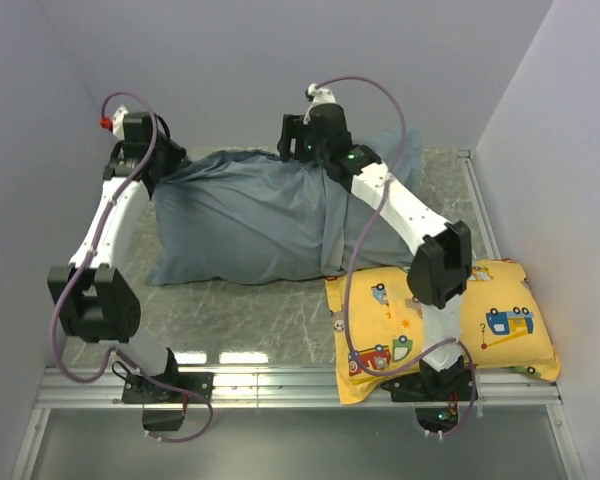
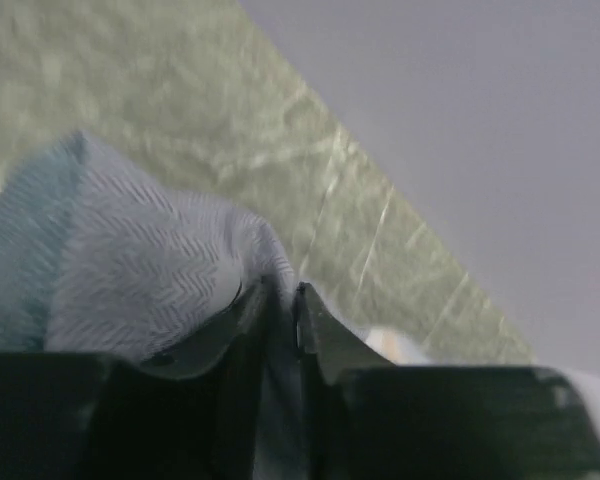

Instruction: Remove the pillowcase from the pillow

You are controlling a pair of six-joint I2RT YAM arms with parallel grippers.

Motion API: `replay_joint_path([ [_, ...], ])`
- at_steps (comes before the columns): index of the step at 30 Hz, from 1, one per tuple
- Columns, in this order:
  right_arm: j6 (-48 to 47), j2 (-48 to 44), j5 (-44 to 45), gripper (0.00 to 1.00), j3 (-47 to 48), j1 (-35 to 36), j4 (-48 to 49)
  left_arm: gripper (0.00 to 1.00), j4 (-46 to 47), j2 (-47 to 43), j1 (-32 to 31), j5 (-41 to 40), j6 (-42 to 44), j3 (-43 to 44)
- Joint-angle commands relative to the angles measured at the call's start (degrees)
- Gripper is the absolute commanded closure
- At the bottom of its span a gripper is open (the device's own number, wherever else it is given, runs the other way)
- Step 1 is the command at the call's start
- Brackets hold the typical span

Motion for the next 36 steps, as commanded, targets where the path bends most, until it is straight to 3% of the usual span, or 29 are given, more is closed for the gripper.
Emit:
replay_joint_path([
  [1, -1.80, -10.16, 2.39, 0.20, 0.39, 0.12, -0.89, 0.62, 1.15, 4.25, 1.45, -1.79, 4.06, 9.30],
  [4, -1.81, -14.82, 5.04, 0.17, -2.85, -0.76, -0.10, 0.37, 2.20, 4.44, 1.45, -0.39, 5.73, 12.12],
  [7, -1.54, -20.70, 7.84, 0.16, -9.08, -1.20, 1.48, 0.26, 3.96, 3.13, 1.45, 0.50, 6.79, 12.57],
  [13, 1.09, -29.86, 15.40, 0.12, -22.95, -3.74, 1.84, 0.19, 5.46, -0.04, -2.23, 2.52, 10.48, 13.18],
  [16, 3.46, -32.06, 14.71, 0.10, -31.56, -7.61, 3.06, 0.18, 4.49, 1.17, -9.78, -0.01, 13.64, 15.20],
  [20, 7.68, -30.58, 8.49, 0.10, -38.80, -13.32, 6.31, 0.16, 5.01, 5.39, -21.89, -2.57, 15.32, 16.35],
  [25, 11.81, -26.55, -2.95, 0.10, -44.87, -16.41, 12.37, 0.13, 3.08, 17.23, -29.91, -2.49, 16.81, 24.32],
  [27, 12.87, -24.70, -8.20, 0.16, -47.06, -16.41, 13.78, 0.13, 0.98, 22.42, -33.08, -3.80, 18.13, 27.32],
  [30, 15.15, -24.25, -12.70, 0.39, -50.49, -16.06, 18.51, 0.13, -2.36, 26.57, -35.54, -6.09, 19.10, 32.16],
  [31, 15.94, -24.25, -12.80, 0.59, -52.42, -15.53, 19.75, 0.13, -2.98, 28.07, -35.90, -6.79, 19.10, 33.04],
  [34, 16.56, -23.99, -12.71, 0.89, -54.45, -15.26, 20.64, 0.14, -5.26, 28.96, -37.65, -12.58, 20.23, 32.79],
  [36, 16.83, -23.99, -12.36, 0.95, -54.98, -15.18, 20.73, 0.15, -5.97, 28.78, -39.32, -18.10, 21.55, 31.73],
])
